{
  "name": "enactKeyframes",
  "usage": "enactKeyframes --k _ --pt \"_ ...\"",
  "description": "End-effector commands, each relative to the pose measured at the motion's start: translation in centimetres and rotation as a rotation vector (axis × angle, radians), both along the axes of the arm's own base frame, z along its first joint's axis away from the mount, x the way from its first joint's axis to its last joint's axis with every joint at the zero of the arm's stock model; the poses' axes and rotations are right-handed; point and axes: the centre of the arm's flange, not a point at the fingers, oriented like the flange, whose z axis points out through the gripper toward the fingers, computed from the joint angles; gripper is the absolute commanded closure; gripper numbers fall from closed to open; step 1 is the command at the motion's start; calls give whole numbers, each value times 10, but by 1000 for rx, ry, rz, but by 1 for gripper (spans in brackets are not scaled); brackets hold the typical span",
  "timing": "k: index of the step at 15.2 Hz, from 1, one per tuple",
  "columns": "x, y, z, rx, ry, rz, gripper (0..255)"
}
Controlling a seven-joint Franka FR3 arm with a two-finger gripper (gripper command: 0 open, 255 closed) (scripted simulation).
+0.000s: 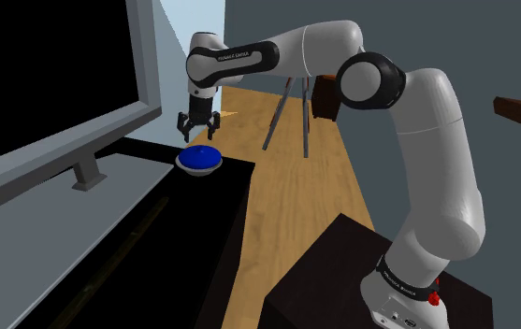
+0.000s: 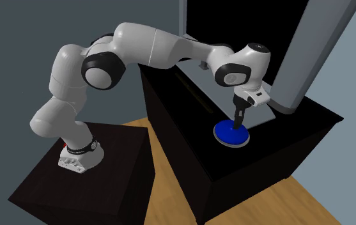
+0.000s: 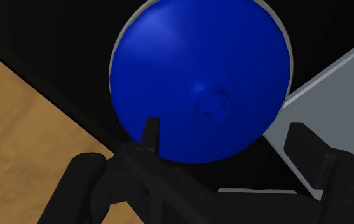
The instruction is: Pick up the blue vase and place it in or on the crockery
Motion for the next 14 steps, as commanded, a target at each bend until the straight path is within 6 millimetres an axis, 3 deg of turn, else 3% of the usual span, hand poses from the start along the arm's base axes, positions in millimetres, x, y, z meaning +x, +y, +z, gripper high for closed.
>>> enactKeyframes --k 1,2,6,14 --pt "0 0 0 0 0 0 0" --pt "0 0 0 0 0 0 0" --pt "-2 -3 50 0 0 0 0" --pt "-2 -3 50 0 0 0 0"
